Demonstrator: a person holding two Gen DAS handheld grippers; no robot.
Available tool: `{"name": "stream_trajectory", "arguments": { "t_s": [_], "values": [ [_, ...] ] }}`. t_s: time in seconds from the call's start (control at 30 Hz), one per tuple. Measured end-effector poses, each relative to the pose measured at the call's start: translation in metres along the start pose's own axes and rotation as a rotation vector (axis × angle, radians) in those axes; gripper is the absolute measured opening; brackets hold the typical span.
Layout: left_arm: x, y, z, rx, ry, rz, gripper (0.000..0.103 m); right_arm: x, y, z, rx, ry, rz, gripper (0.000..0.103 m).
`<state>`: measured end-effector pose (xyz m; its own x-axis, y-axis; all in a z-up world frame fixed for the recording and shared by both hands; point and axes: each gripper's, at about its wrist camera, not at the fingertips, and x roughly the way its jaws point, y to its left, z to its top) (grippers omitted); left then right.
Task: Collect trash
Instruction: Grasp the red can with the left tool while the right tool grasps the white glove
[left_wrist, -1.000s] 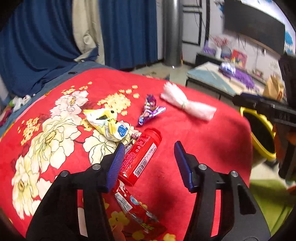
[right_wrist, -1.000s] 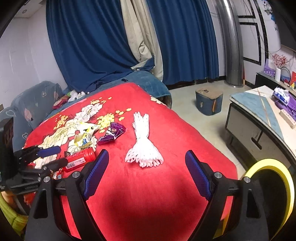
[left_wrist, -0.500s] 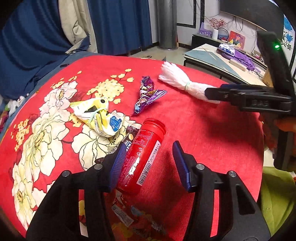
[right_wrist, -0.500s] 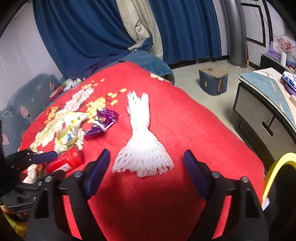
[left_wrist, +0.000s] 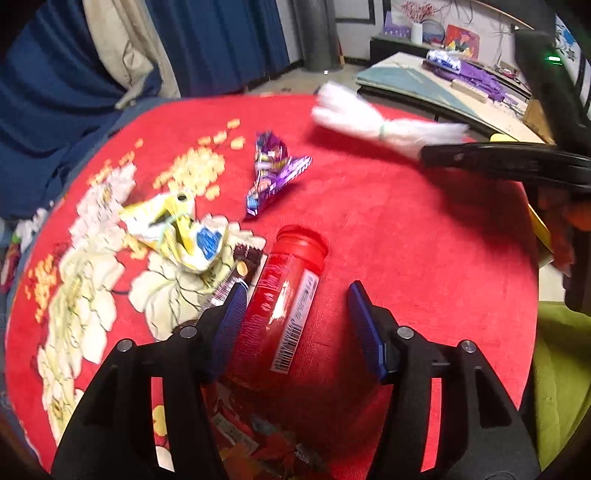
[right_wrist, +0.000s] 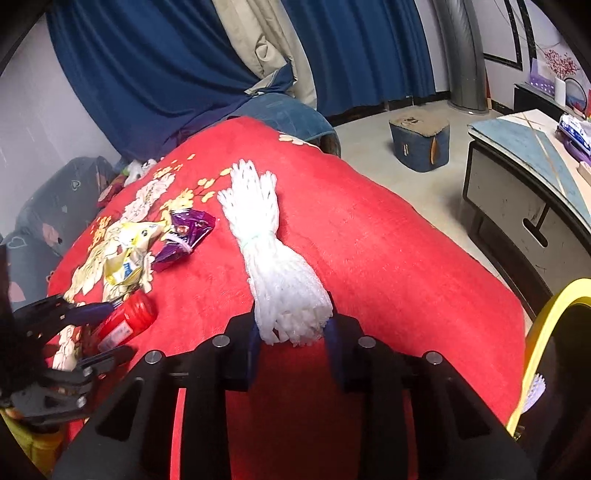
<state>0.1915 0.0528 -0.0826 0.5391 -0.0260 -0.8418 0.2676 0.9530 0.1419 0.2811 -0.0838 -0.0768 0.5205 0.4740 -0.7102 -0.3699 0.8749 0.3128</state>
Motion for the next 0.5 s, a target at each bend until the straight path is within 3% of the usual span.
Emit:
{"name": "stream_trajectory", "arguments": {
  "t_s": [0.1,0.23,0.43,0.5],
  "values": [
    [0.007,0.002,0.001,-0.031,0.02,-0.016,0.046,-0.009,0.002,-0.003,-0.014,-0.01,0.006,0.024],
    [0.006,-0.003,0.0,-0.027,0.0,-0.01,0.028,-0.025,0.004,-0.006,-0.039,-0.039,0.016,0.021],
    [0.004,-0.008,0.001,-0.039,-0.003,-0.006,0.026,-0.051,0.007,-0.009,-0.048,-0.075,0.046,0.021],
    [-0.002,-0.01,0.002,-0.054,-0.038,-0.009,0.026,-0.06,0.009,-0.01,-0.051,-0.085,0.053,0.021]
  ]
}}
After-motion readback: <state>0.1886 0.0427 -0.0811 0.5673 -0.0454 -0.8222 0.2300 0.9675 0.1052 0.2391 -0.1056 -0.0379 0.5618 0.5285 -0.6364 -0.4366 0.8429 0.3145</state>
